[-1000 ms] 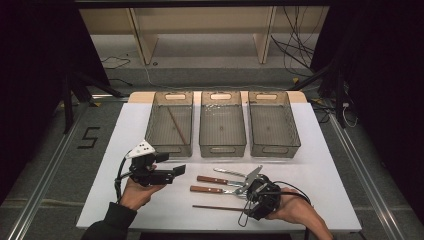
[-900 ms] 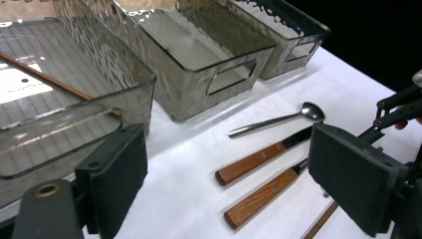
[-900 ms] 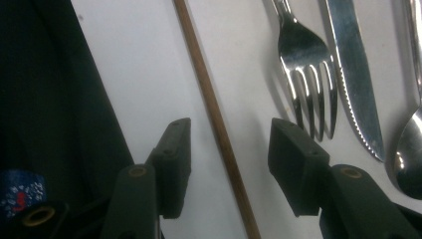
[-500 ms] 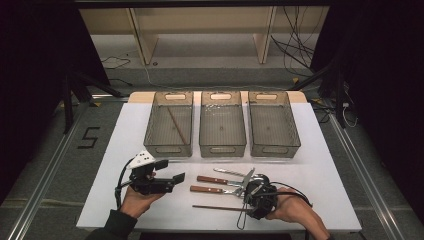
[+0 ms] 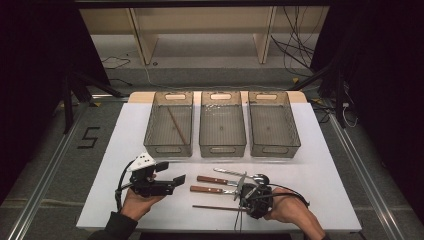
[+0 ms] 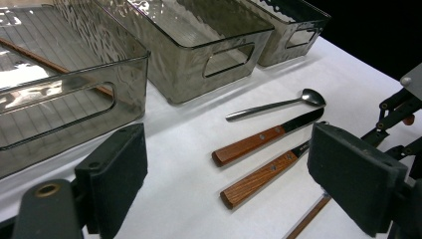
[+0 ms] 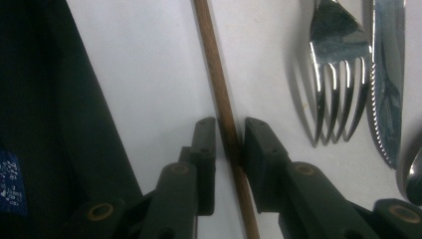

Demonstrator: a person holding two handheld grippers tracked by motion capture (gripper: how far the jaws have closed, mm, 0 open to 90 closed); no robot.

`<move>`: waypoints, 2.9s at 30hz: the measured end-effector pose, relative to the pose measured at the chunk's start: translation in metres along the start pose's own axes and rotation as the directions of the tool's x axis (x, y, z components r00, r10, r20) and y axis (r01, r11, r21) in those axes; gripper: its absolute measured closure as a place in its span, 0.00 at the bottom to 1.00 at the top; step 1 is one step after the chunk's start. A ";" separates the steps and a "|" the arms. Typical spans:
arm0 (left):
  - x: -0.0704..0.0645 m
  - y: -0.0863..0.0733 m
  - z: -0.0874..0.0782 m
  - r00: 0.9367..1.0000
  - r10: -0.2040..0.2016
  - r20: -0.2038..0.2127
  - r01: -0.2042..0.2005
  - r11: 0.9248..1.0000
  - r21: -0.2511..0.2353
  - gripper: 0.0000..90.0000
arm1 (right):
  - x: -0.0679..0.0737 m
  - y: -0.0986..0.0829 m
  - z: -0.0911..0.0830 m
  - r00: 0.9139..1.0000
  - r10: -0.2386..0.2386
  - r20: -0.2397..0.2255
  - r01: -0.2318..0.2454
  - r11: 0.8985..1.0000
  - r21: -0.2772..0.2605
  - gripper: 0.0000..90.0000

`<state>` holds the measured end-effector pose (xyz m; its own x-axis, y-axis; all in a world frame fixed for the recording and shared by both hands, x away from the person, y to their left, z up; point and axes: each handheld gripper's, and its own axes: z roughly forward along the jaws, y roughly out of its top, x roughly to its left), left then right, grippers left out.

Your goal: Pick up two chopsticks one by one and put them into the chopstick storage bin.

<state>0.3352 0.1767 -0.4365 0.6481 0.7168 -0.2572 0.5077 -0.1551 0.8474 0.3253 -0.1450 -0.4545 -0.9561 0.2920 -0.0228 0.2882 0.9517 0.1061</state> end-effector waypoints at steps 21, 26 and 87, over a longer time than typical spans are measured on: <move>-0.001 0.003 -0.003 0.999 -0.034 -0.007 0.034 0.999 -0.016 0.17 | -0.005 -0.004 -0.018 1.000 0.006 -0.030 -0.010 0.988 -0.152 0.95; -0.005 0.004 0.002 0.999 -0.051 -0.018 0.051 0.999 -0.002 0.18 | -0.014 -0.008 -0.028 0.994 0.099 -0.038 -0.106 0.948 -0.300 0.95; -0.034 0.052 0.054 0.930 -0.239 0.281 0.236 0.971 0.044 0.93 | -0.016 0.029 -0.047 0.967 0.252 -0.040 -0.212 0.707 -0.674 0.89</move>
<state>0.3703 0.1073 -0.4088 0.6406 0.5126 -0.5717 0.6707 -0.0111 0.7416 0.3466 -0.1262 -0.4045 -0.8539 0.5184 0.0448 0.3714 0.5468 0.7504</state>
